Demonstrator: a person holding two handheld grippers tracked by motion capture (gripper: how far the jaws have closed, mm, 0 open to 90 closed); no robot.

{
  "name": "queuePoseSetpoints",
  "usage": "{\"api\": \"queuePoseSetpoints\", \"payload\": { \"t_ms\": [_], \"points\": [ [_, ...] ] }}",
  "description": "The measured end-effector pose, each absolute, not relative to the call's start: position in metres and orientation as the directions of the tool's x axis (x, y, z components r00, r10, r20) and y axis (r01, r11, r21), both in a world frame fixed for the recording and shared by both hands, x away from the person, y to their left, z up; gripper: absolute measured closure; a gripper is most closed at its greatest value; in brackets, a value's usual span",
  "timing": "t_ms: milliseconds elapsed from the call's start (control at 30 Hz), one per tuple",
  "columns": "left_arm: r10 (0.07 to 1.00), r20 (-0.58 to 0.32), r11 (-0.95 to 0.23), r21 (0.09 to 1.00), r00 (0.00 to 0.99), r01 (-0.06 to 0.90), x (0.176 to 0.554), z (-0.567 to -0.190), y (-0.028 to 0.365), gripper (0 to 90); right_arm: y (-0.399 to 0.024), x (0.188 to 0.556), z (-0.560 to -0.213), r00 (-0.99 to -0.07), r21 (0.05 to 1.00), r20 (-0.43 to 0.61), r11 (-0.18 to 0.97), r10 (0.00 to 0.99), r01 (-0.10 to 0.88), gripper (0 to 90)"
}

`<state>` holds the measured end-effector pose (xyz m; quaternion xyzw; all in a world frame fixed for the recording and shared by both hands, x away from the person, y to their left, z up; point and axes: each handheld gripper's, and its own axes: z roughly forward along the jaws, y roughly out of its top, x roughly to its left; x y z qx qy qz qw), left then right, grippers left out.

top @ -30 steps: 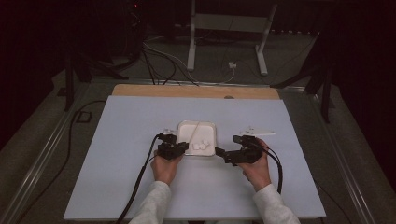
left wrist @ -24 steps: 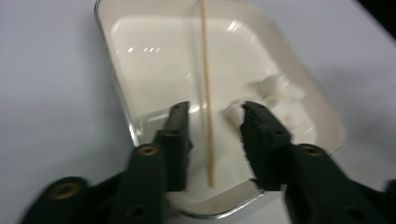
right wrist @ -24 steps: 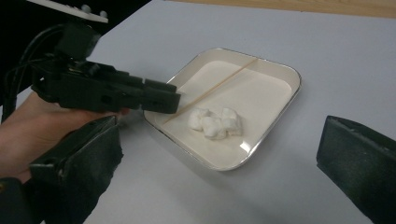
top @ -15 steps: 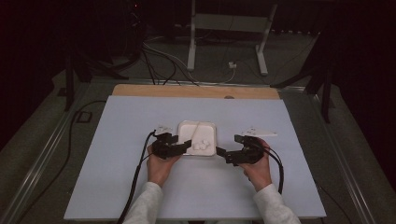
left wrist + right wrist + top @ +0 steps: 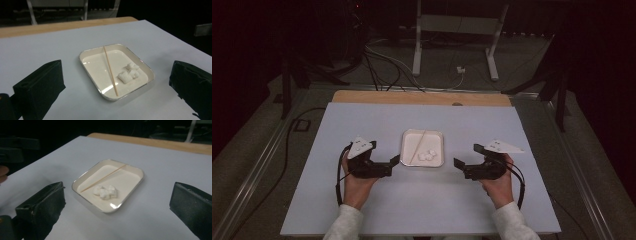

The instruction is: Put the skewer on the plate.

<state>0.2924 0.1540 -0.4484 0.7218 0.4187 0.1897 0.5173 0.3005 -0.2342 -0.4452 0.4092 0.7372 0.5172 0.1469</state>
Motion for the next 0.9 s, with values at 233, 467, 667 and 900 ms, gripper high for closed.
{"api": "queuePoseSetpoints", "payload": {
  "t_ms": [233, 467, 667, 900],
  "points": [
    [0.797, -0.150, -0.068, 0.941, 0.585, 0.333, 0.273, -0.441, 0.182, 0.6, -0.258, 0.287, -0.448, -0.607, 0.904, 0.159, 0.133, 0.779, 0.407, 0.0],
    [0.824, -0.118, -0.051, 0.959, 0.555, 0.280, 0.250, -0.442, 0.212, 0.6, -0.276, 0.273, -0.455, -0.586, 0.915, 0.123, 0.137, 0.801, 0.380, 0.0],
    [0.859, -0.102, -0.046, 0.961, 0.502, 0.274, 0.232, -0.449, 0.232, 0.6, -0.296, 0.259, -0.463, -0.546, 0.920, 0.121, 0.112, 0.829, 0.374, 0.0],
    [0.881, -0.121, -0.016, 0.959, 0.458, 0.284, 0.223, -0.456, 0.249, 0.7, -0.315, 0.247, -0.473, -0.513, 0.918, 0.105, 0.116, 0.852, 0.380, 0.0]
  ]
}}
